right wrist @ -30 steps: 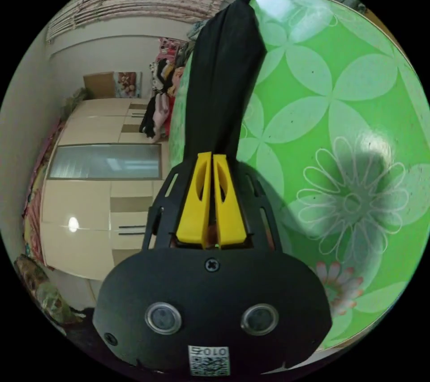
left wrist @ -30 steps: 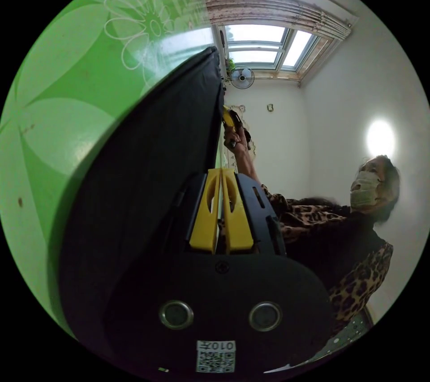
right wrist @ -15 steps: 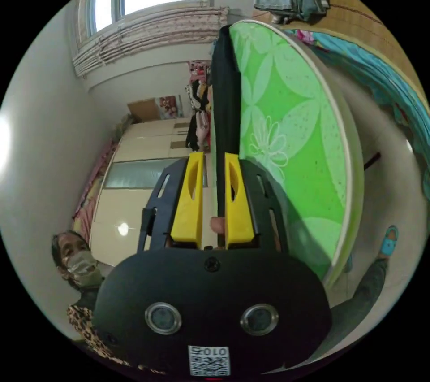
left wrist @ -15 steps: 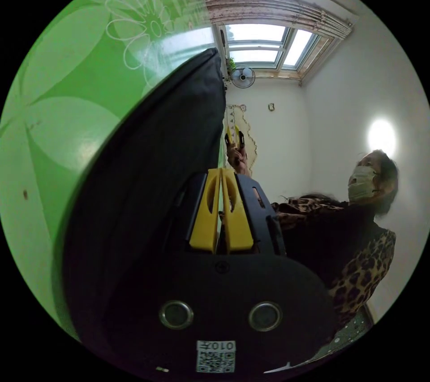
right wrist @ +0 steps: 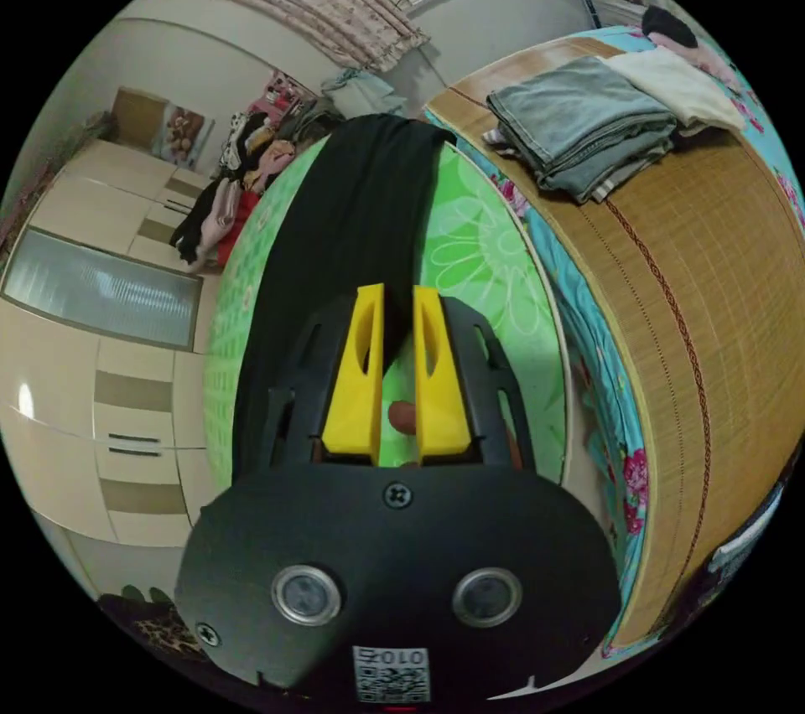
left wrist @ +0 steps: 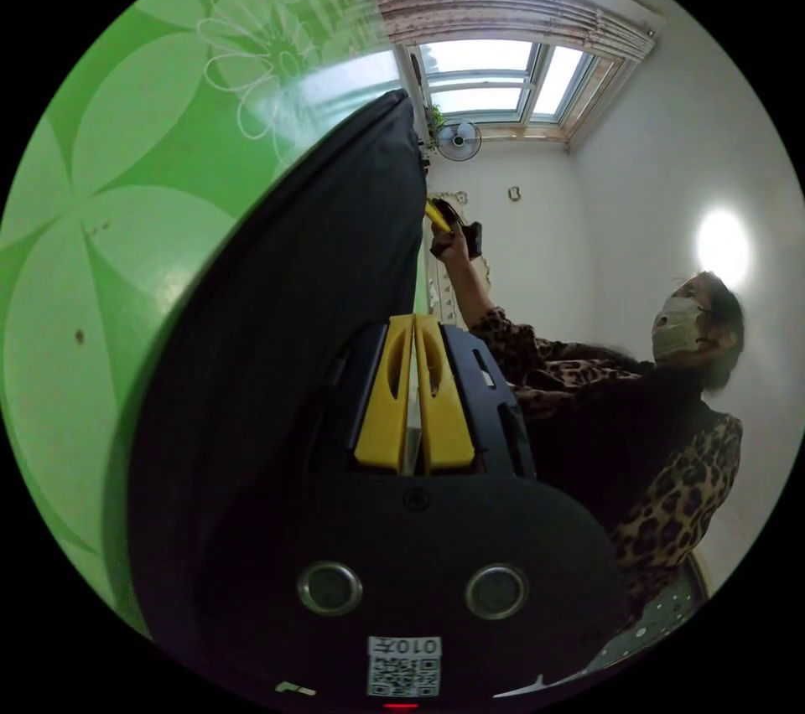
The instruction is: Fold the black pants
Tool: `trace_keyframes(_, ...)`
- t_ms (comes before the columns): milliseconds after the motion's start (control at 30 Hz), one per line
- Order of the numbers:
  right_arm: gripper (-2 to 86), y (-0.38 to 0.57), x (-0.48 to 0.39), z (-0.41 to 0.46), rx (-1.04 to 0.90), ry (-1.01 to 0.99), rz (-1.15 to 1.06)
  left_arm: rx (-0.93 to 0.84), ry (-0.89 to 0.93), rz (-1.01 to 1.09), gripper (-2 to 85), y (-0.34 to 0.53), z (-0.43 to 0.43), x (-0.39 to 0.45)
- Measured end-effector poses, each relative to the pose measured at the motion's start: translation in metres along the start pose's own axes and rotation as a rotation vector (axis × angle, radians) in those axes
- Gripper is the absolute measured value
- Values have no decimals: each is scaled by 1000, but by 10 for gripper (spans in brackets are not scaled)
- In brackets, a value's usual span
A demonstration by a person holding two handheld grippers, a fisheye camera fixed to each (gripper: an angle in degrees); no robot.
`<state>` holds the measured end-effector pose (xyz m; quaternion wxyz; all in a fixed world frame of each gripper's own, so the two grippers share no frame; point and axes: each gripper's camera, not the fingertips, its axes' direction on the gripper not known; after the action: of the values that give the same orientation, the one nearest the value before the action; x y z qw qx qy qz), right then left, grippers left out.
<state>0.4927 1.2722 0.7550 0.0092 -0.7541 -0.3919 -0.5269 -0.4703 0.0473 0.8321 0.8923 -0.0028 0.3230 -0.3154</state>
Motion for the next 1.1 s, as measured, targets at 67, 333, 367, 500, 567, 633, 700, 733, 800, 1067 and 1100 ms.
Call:
trace_keyframes(67, 28, -1, -3, 8, -61, -10, -22, -30, -35, 27, -2, 1, -4, 0)
trace_keyframes(333, 13, 91, 30, -8, -97, -244, 78, -10, -112, 59, -3, 11, -91, -23)
trace_keyframes(367, 13, 99, 31, -8, -108, -243, 82, -3, -108, 57, -3, 10, -107, -28)
trace_keyframes(500, 16, 149, 28, -5, -193, -201, 57, -56, -168, 88, -3, 4, -144, -36)
trace_keyframes(567, 19, 163, 27, -9, -224, -181, 42, -91, -145, 88, -3, 0, -162, -45)
trace_keyframes(633, 26, 176, 35, -21, -255, -188, 57, -101, -149, 74, -3, -2, -175, -50)
trace_keyframes(700, 36, 184, 57, -45, -152, -199, 124, -57, -196, 33, -2, -3, -193, -51)
trace_keyframes(733, 45, 187, 80, -64, -53, -216, 193, -14, -199, 20, -2, -3, -203, -45)
trace_keyframes(800, 78, 187, 120, -84, 59, -263, 323, 101, -94, 177, -2, -3, -208, -14)
trace_keyframes(1067, 147, 142, 223, -15, 40, -735, 565, 90, -79, 105, -2, -28, -93, -36)
trace_keyframes(1100, 146, 137, 230, -1, 38, -801, 583, 108, -79, 84, -2, -29, -91, -39)
